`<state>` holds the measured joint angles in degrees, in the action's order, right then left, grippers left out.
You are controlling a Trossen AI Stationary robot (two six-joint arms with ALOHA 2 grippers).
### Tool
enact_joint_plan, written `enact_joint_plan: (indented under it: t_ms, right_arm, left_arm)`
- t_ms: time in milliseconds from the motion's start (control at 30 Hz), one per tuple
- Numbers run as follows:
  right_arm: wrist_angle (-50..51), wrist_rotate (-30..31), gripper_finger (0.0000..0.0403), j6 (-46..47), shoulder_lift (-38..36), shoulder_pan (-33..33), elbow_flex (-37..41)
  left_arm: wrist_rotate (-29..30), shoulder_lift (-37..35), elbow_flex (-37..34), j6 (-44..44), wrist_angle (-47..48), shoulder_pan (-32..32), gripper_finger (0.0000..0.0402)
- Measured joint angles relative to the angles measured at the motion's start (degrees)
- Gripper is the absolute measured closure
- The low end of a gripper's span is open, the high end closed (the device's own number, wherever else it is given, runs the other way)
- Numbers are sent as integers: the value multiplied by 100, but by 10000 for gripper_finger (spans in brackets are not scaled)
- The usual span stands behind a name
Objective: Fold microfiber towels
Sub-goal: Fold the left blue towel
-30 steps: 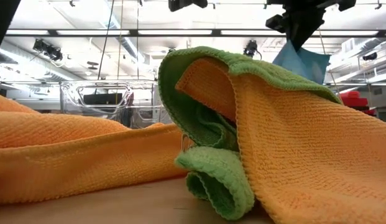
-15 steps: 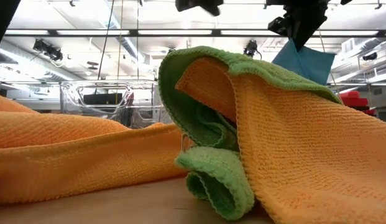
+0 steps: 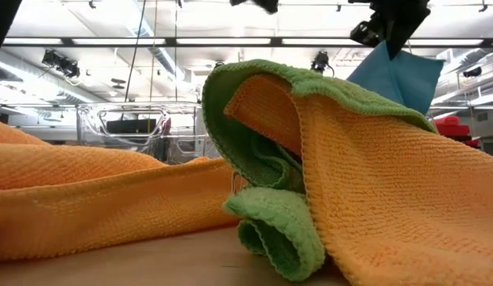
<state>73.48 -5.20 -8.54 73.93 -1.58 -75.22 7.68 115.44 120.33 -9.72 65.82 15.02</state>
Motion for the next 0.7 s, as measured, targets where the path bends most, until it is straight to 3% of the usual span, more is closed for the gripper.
enact_joint_plan:
  t_ms: [200,367,533,700]
  right_arm:
    - [-364,-434,391,811,28,-180,0]
    - [-615,-478,391,1542,35,-410,0]
    - [-634,-479,391,1692,35,-703,-2]
    - [-650,-509,391,1804,35,-995,-2]
  left_arm:
    - [439,78,7,-21,-807,138,327]
    - [565,439,2,-243,-1220,171,297]
    - [591,925,-4,-208,-1449,149,268]
    - [778,1166,2,178,-2463,93,256]
